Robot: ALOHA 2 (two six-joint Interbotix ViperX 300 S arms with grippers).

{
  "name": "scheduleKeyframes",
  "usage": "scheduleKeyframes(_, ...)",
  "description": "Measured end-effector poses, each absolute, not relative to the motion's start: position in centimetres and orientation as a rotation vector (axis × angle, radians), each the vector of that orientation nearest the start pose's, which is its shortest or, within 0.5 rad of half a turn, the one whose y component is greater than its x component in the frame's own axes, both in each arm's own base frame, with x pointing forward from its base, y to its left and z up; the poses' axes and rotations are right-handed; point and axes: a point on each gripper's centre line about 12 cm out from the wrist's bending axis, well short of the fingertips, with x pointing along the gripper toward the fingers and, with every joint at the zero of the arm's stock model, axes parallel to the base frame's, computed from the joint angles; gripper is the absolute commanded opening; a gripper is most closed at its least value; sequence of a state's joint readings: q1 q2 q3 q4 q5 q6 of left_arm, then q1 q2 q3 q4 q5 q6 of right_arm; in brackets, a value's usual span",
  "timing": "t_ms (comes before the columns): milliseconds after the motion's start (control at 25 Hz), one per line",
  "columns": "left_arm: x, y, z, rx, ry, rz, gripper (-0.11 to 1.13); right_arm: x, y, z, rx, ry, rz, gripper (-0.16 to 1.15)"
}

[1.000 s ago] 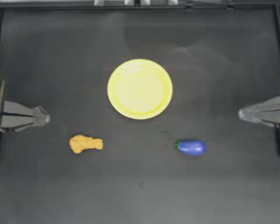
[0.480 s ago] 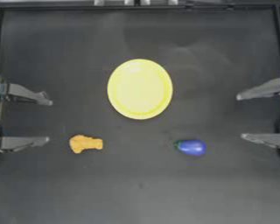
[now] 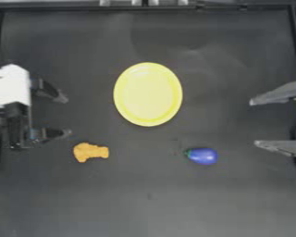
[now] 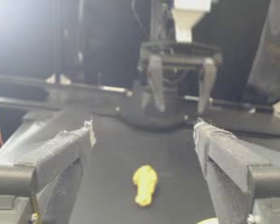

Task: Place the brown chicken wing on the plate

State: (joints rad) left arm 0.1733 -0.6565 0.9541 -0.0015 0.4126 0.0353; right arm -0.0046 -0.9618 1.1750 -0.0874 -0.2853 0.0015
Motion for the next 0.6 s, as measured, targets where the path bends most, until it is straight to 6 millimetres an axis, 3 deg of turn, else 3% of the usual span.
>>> scheduleKeyframes(600, 27.4, 3.3, 18.0, -0.029, 0.982, 0.094, 1.03, 19.9, 0.2, 29.1, -0.073, -0.063, 0.015, 0.98)
